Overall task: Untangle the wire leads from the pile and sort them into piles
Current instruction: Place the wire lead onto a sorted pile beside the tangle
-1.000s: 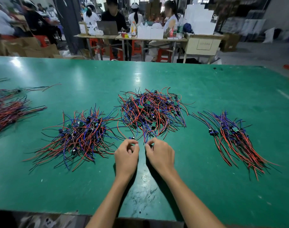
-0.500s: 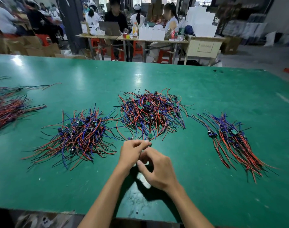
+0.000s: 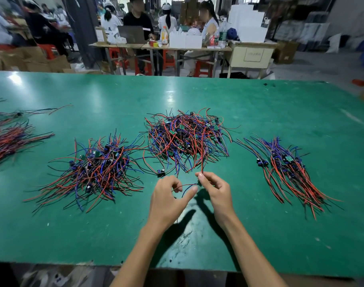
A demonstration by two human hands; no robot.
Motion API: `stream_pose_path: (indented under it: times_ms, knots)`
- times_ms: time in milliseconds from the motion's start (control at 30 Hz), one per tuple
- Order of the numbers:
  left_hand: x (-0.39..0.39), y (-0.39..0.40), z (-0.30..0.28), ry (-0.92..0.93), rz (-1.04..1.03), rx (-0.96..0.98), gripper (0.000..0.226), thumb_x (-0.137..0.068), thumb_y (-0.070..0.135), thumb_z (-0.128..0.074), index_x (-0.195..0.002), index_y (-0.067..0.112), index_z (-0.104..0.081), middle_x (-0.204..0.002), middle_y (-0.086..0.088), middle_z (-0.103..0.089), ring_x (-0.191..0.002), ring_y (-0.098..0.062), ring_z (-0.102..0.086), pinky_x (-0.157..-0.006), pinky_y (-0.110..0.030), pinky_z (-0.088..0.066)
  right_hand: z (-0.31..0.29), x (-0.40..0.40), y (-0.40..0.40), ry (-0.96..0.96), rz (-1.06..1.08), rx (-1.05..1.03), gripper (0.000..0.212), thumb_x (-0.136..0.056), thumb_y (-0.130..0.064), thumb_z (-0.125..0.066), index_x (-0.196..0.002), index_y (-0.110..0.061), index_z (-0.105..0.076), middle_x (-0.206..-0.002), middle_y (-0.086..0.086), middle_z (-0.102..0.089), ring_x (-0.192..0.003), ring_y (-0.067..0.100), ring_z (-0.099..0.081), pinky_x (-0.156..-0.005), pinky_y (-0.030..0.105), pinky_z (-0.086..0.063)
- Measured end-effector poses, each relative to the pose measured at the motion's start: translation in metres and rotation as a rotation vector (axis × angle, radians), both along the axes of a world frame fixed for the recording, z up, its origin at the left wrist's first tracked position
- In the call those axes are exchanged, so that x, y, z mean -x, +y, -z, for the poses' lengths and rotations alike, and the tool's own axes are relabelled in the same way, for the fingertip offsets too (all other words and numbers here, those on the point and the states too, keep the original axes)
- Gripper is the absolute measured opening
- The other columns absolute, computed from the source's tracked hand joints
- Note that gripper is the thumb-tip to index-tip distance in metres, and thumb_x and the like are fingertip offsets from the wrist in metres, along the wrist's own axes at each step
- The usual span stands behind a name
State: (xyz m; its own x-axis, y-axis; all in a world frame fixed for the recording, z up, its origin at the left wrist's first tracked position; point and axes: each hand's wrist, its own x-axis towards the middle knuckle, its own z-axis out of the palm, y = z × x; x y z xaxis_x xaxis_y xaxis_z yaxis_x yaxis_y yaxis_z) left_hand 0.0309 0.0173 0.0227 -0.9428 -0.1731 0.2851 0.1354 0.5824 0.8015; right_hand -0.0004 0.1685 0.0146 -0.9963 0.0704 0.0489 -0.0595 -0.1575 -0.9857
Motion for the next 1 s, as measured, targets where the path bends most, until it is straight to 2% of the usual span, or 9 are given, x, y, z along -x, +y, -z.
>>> stream_pose_path:
  times_ms: [133,333,467,533,633,700,733,867,1000]
  knots:
    - [0.001,0.008,-0.005,-0.067,0.169,-0.014,0.022,-0.092,0.043,-0.069,-0.110,0.031,-0.072,-0.101,0.019,-0.069,-0.094,0.004,-0.059,-0.086,-0.021,-0.050,-0.001,-0.001,0.008,-0.004,0.016,0.140,0.011,-0.094,-0.008,-0.067,-0.097,-0.012,-0.076,-0.085,-0.007,-0.075,-0.075,0.002,-0.061,-0.072,0.011,-0.047]
    - [0.002,0.014,-0.013,-0.020,0.124,0.001,0.013,-0.092,0.032,-0.072,-0.095,0.023,-0.081,-0.080,0.008,-0.075,-0.072,-0.014,-0.067,-0.074,-0.036,-0.055,0.001,0.003,0.007,-0.023,0.045,0.225,0.013,-0.095,-0.004,-0.064,-0.098,-0.012,-0.075,-0.096,0.003,-0.078,-0.085,0.005,-0.067,-0.076,0.013,-0.051]
    - [-0.003,0.011,-0.017,0.175,0.162,0.355,0.014,-0.094,0.020,-0.070,-0.103,0.021,-0.080,-0.092,0.004,-0.072,-0.072,-0.021,-0.065,-0.069,-0.033,-0.052,0.004,0.004,0.004,-0.067,0.089,0.269,0.014,-0.098,-0.009,-0.063,-0.095,-0.011,-0.077,-0.099,0.006,-0.079,-0.087,0.008,-0.070,-0.075,0.018,-0.055]
    - [-0.004,0.011,-0.017,0.090,0.217,0.471,0.021,-0.096,0.030,-0.067,-0.113,0.023,-0.077,-0.104,0.005,-0.070,-0.084,-0.020,-0.065,-0.075,-0.031,-0.049,0.005,0.005,0.004,-0.057,0.102,0.243,0.017,-0.100,-0.007,-0.060,-0.094,-0.012,-0.076,-0.093,0.001,-0.078,-0.084,0.005,-0.070,-0.075,0.015,-0.053]
    - [-0.002,0.015,-0.020,-0.145,0.183,0.280,0.048,-0.090,0.058,-0.064,-0.120,0.022,-0.073,-0.107,0.004,-0.072,-0.073,-0.003,-0.051,-0.077,-0.029,-0.047,0.006,0.005,0.006,-0.054,0.101,0.212,0.021,-0.102,-0.005,-0.055,-0.099,-0.013,-0.074,-0.090,-0.004,-0.078,-0.085,0.003,-0.070,-0.077,0.015,-0.053]
    - [0.004,0.020,-0.023,-0.228,0.143,0.094,0.053,-0.092,0.063,-0.058,-0.118,0.021,-0.075,-0.106,0.000,-0.076,-0.093,-0.016,-0.067,-0.081,-0.033,-0.054,0.008,0.006,0.006,-0.054,0.095,0.199,0.021,-0.103,-0.004,-0.054,-0.101,-0.012,-0.074,-0.091,-0.003,-0.078,-0.087,0.004,-0.071,-0.077,0.016,-0.055]
    - [0.008,0.022,-0.024,-0.250,0.155,-0.033,0.049,-0.094,0.059,-0.059,-0.118,0.020,-0.075,-0.102,0.000,-0.078,-0.075,-0.012,-0.072,-0.082,-0.035,-0.058,0.010,0.006,0.006,-0.046,0.089,0.173,0.021,-0.102,-0.004,-0.055,-0.102,-0.011,-0.074,-0.092,-0.002,-0.079,-0.087,0.006,-0.071,-0.076,0.017,-0.055]
    - [0.020,0.031,-0.018,-0.341,0.251,-0.490,0.025,-0.096,0.026,-0.069,-0.115,0.011,-0.076,-0.096,-0.013,-0.078,-0.078,-0.018,-0.072,-0.082,-0.040,-0.061,0.012,0.005,0.001,-0.048,0.069,0.107,0.021,-0.103,-0.006,-0.055,-0.099,-0.011,-0.076,-0.097,0.013,-0.073,-0.086,0.022,-0.068,-0.079,0.042,-0.060]
    - [0.016,0.037,-0.003,-0.358,0.250,-0.756,0.014,-0.094,0.015,-0.069,-0.100,0.006,-0.078,-0.089,-0.016,-0.077,-0.077,-0.019,-0.073,-0.076,-0.030,-0.061,0.007,0.005,0.002,-0.011,0.130,-0.008,0.025,-0.100,-0.003,-0.059,-0.090,-0.018,-0.076,-0.104,0.008,-0.062,-0.090,0.016,-0.063,-0.081,0.031,-0.056]
